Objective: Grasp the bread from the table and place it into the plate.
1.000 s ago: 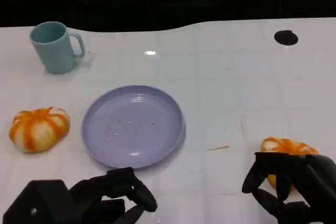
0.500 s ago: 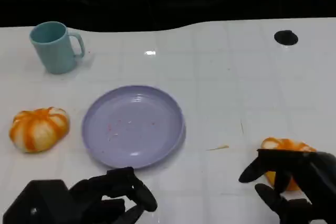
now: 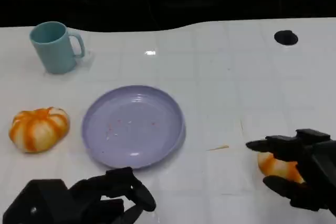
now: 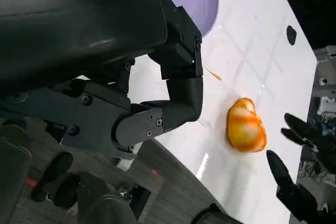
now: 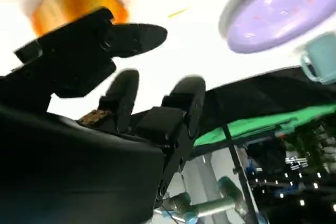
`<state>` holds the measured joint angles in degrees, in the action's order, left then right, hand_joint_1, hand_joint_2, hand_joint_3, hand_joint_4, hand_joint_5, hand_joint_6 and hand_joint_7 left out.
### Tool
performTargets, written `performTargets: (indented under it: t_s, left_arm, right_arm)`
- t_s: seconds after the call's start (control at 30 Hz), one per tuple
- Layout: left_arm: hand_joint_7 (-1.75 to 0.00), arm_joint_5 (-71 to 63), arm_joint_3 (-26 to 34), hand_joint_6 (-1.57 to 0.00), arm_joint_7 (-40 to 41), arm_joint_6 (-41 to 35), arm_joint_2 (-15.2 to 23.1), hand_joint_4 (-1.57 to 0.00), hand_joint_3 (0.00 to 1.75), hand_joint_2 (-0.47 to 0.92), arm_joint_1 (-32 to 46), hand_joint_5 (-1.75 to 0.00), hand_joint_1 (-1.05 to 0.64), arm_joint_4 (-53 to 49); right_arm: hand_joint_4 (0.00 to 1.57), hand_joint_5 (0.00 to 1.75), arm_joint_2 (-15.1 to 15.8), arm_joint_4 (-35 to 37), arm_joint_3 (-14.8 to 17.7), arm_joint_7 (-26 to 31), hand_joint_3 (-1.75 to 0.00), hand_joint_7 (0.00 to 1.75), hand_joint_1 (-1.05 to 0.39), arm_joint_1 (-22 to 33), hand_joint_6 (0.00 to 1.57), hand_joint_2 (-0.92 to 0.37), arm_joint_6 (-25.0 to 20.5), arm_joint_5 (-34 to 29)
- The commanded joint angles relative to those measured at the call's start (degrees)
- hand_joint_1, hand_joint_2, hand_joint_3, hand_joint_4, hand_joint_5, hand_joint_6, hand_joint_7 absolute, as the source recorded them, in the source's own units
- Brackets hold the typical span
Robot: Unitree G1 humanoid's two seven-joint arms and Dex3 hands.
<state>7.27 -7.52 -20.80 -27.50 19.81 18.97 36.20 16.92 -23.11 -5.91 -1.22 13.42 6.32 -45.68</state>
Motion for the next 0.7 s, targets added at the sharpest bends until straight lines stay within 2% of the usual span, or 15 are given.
performTargets:
  t_s: [0.03,0.27,0.47,0.7]
  left_arm:
    - [-1.42,0.4,0.6,-0.59,-0.4,0.6,0.6,-0.64,0.53,0.92,0.3,-1.75,-0.37,-0.3]
    - [-1.42,-0.1,0.2,-0.6,-0.2,0.7,0.7,-0.64,0.52,0.92,0.4,-1.75,-0.38,0.0]
    - [-1.41,0.2,0.1,-0.6,0.0,-0.3,0.3,-0.64,0.52,0.92,0.2,-1.75,-0.39,0.4]
    - [-1.41,-0.5,-0.7,-0.6,0.3,-0.3,0.3,-0.65,0.52,0.92,0.0,-1.75,-0.4,0.7]
  right_arm:
    - [0.2,0.47,1.6,-4.3,0.1,-5.5,-0.05,0.0,-0.52,0.5,0.45,-0.88,-5.3,-4.3]
    - [0.01,0.52,1.9,-8.2,-0.9,-14.0,0.0,0.0,-0.59,0.3,0.31,-0.91,-11.6,-9.9]
    - [0.0,0.48,2.2,-8.7,-2.1,-18.8,0.0,0.0,-0.62,-0.7,0.28,-0.91,-14.6,-13.2]
    - [0.01,0.49,2.5,-3.8,-3.5,-19.5,-0.01,0.01,-0.62,-3.2,0.31,-0.92,-15.9,-15.6]
